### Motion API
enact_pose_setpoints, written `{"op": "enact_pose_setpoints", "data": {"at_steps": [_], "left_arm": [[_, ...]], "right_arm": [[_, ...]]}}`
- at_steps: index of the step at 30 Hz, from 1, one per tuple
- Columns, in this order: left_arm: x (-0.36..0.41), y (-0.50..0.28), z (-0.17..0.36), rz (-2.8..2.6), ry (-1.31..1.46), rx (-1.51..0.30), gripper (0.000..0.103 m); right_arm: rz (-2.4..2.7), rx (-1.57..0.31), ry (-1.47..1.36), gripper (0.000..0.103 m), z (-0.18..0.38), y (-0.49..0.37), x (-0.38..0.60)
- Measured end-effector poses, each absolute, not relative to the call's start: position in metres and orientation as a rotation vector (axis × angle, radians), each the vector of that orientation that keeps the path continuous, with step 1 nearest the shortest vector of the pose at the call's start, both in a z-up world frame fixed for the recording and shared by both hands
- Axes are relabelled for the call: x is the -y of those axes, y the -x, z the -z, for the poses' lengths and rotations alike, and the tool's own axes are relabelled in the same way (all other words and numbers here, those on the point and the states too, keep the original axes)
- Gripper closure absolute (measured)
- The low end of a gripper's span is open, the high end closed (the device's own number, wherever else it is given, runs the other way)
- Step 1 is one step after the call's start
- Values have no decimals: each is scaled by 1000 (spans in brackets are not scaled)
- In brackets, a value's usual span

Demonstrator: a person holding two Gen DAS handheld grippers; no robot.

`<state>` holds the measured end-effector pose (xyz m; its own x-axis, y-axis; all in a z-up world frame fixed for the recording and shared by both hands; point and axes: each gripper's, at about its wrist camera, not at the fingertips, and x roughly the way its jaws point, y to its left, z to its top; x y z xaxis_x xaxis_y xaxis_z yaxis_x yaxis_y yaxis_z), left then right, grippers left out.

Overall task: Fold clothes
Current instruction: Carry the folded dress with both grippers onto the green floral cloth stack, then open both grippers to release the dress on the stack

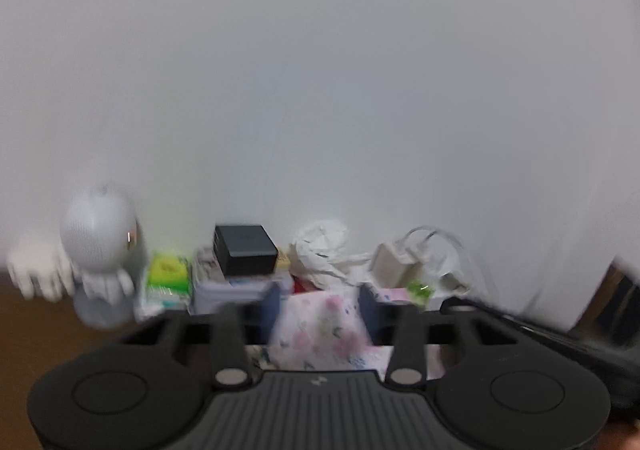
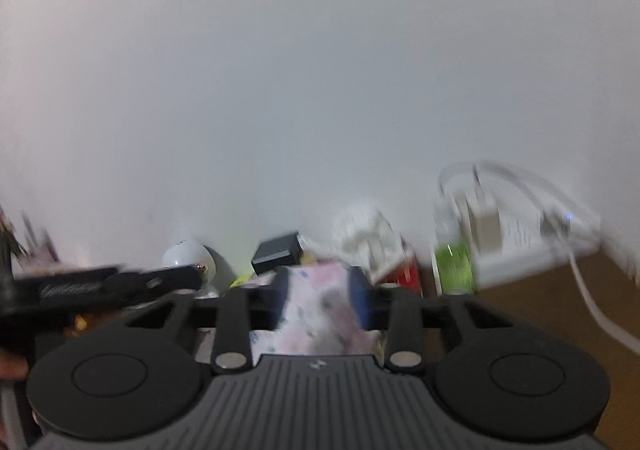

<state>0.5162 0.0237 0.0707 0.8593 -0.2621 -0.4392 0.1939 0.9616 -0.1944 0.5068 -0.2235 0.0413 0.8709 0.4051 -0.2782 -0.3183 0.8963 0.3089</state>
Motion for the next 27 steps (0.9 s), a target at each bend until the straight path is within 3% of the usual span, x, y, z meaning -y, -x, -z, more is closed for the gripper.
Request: {"op": "enact_pose_setpoints", "data": {"at_steps": [1, 5, 10, 11, 14, 16, 17, 19, 21, 22, 27], "left_arm": [[-16, -523, -67, 224, 101, -497, 98], [-5, -541, -35, 193, 81, -562, 98], [1, -537, -22, 180, 43, -540, 96], [1, -535, -24, 174, 43, -532, 92], [-3, -509, -41, 148, 52, -453, 57], [-5, -483, -52, 118, 59, -387, 11], [-7, -467, -54, 103, 66, -357, 3], [-11, -430, -56, 72, 76, -298, 0], [-14, -395, -52, 57, 103, -242, 0], [-15, -382, -50, 53, 112, -221, 0], [-7, -336, -49, 60, 53, -225, 0]], "right_arm": [[-366, -319, -200, 78, -40, -506, 210], [-265, -335, -1, 77, -11, -524, 172], [-270, -392, -33, 77, 18, -536, 175], [-277, -377, -47, 75, 14, -532, 179], [-293, -322, -95, 62, 1, -519, 189], [-302, -279, -131, 56, -4, -500, 198], [-307, -262, -146, 52, -7, -489, 202], [-326, -245, -158, 40, -11, -470, 208], [-342, -230, -135, 5, -17, -447, 213], [-350, -221, -124, 0, -19, -436, 215], [-375, -194, -102, 0, -26, -376, 221]]}}
